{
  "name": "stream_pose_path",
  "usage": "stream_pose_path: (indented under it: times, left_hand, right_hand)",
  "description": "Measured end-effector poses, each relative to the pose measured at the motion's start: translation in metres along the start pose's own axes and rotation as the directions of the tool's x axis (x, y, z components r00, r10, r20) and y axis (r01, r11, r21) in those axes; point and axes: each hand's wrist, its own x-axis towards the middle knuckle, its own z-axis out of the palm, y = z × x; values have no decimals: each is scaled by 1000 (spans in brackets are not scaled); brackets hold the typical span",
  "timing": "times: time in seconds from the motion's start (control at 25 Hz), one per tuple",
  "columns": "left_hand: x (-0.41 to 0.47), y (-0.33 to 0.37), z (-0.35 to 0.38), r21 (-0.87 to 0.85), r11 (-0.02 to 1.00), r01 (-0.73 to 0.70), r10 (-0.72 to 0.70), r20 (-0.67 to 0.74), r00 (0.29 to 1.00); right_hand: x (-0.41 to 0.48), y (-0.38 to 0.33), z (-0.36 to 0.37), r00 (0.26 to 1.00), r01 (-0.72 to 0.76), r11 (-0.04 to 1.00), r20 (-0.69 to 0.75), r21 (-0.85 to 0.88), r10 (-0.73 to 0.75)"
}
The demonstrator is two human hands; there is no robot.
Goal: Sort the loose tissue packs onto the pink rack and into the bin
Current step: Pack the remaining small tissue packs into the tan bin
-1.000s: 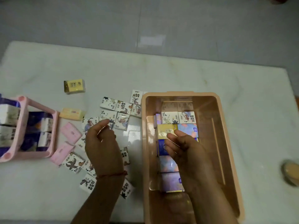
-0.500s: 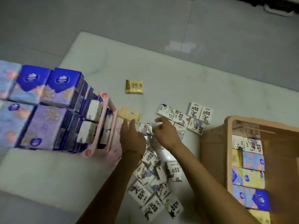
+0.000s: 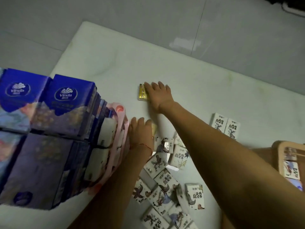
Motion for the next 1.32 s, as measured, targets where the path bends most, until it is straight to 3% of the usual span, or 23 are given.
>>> stream_pose_path:
  times: [0.12,0.2,0.28,0.36,0.44,0.52,0.6,0.68,0.72,0.8,0.88,1.0,1.12,1.24,1.32]
  left_hand:
    - [-10,3,2,-82,996,43,-45,-21,999]
    - [-25,12,2,-325,943,67,-99,-84,991]
    - [-48,23,1,-611,790,52,-185,-156,970]
    - [-75,31,0,-769,639,-10,-253,-222,942]
    - [-99,39,2,-816,575,-58,-281,-264,923]
    - [-120,60,5,-857,510,-73,-284,-247,926]
    - [-138,87,4,-896,438,-78,-241,-201,949]
    - [-149,122,0,-896,421,-143,-180,-237,955]
    - [-152,138,-3,-897,406,-177,-152,-257,954]
    - [-157,172,-6,-896,400,-193,-80,-243,967]
    - [-163,205,-6,-887,444,-130,29,-131,991]
    - [-171,237,1,-881,464,-89,92,-52,994]
    - [-176,245,13,-843,528,-99,71,-73,995]
    - [-168,240,39,-813,582,-14,25,2,1000]
    - [-167,239,47,-703,705,-91,-24,-152,988]
  right_hand:
    - [-5,-4,14,996,-35,999,-86,4,35]
    - [-15,-2,14,994,-86,989,-61,123,94]
    - [-29,7,2,982,-142,933,-75,331,176]
    - [-62,21,-22,952,-84,856,-212,511,220]
    - [-121,36,-51,888,32,792,-380,610,257]
    - [-195,54,-76,819,63,741,-459,669,345]
    - [-265,84,-81,694,40,688,-515,725,503]
    - [-318,120,-71,538,-25,577,-475,817,696]
    - [-335,136,-60,515,-78,532,-423,843,746]
    - [-360,166,-31,595,-247,582,-353,775,722]
    - [-367,195,-1,722,-356,680,-274,640,636]
    - [-343,223,26,842,-327,797,-227,508,490]
    - [-316,228,45,834,-313,879,-339,359,436]
    - [-319,220,58,760,-384,880,-445,278,473]
    - [-321,223,58,694,-506,806,-411,307,591]
